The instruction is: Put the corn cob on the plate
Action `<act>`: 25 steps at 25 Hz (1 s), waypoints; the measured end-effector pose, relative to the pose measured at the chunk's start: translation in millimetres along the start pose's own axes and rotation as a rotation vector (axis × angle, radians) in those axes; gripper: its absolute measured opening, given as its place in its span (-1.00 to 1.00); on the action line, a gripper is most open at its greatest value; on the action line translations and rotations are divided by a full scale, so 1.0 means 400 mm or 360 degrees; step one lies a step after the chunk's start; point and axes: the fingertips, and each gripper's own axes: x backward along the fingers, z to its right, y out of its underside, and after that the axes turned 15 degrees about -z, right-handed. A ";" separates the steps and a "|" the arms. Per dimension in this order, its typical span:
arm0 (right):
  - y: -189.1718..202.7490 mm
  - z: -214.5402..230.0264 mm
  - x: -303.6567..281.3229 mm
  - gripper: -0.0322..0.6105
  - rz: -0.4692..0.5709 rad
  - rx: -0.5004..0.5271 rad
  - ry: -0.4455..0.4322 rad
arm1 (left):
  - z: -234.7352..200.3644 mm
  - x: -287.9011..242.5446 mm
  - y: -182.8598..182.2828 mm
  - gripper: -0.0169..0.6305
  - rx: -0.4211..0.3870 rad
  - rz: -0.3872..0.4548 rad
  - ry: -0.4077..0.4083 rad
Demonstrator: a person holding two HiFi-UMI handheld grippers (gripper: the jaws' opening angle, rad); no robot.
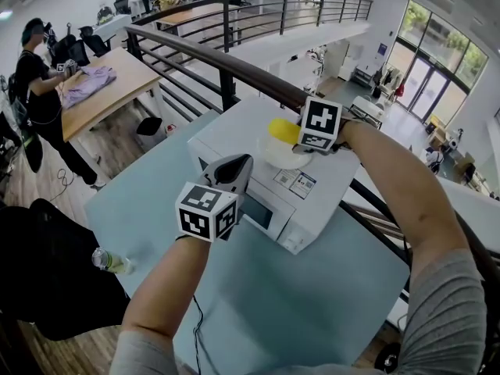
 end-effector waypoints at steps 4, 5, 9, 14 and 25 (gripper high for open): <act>-0.015 0.000 -0.001 -0.11 0.0047 -0.0016 0.0002 | 0.005 -0.003 0.000 -0.89 -0.0003 0.0000 0.0003; -0.021 0.001 -0.003 -0.11 0.0060 -0.0017 0.0007 | 0.005 -0.005 0.000 -0.89 -0.0004 0.0000 0.0004; -0.041 -0.001 -0.017 -0.11 0.0101 -0.0019 0.0000 | -0.003 -0.010 0.007 -0.89 0.0001 -0.0002 0.0001; -0.045 0.000 -0.034 -0.12 0.0102 -0.0014 0.0004 | -0.002 -0.015 0.013 -0.89 0.0000 -0.0006 0.0004; -0.048 0.000 -0.048 -0.12 0.0120 -0.0046 0.0004 | 0.005 -0.017 0.019 -0.89 0.0004 -0.0015 0.0013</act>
